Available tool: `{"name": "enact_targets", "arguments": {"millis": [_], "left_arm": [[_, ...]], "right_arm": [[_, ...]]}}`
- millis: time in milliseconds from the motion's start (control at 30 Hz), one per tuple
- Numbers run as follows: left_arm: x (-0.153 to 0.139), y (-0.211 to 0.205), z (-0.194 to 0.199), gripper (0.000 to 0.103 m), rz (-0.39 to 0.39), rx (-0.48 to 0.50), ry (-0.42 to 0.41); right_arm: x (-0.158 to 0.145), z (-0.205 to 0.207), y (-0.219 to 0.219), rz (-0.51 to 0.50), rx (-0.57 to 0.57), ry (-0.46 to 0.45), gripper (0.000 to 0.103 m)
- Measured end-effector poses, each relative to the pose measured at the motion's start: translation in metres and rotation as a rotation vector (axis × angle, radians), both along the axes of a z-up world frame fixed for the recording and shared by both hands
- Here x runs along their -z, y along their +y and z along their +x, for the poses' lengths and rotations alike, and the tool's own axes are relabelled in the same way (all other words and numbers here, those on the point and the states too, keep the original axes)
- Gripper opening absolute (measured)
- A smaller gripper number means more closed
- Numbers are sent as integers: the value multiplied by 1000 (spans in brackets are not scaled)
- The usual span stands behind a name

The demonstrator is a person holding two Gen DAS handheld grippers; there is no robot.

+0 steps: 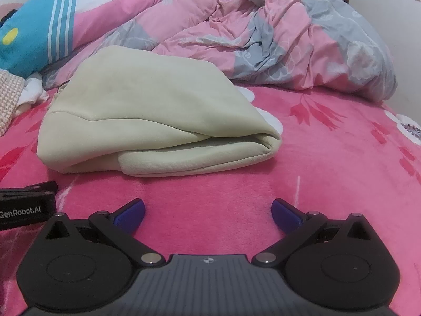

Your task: Fold clothes

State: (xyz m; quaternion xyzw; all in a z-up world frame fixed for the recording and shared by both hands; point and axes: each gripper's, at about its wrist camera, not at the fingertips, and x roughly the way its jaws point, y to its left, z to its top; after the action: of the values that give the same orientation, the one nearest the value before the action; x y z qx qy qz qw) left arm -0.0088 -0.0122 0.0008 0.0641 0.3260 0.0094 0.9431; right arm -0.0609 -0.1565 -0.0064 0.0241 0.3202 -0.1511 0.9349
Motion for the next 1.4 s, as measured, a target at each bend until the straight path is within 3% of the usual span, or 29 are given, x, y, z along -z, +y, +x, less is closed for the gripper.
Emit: {"name": "enact_targets", "arguments": {"millis": [233,1033,1233,1400], "left_arm": [[-1,4,2,103,-38,1,12],[0,6,3,103,-54,12,8],[-27,6,-11,103,-47,40,-54],[-50,5,-28,103,-65,65,-37]], "right_arm": [[-1,1,-2,11,-3,-1,103],[0,0,-1,11,-6,-4,103],[-19,-9,-3,38,-37,19,103],[-42,-32,-3,50,-8,2,103]]}}
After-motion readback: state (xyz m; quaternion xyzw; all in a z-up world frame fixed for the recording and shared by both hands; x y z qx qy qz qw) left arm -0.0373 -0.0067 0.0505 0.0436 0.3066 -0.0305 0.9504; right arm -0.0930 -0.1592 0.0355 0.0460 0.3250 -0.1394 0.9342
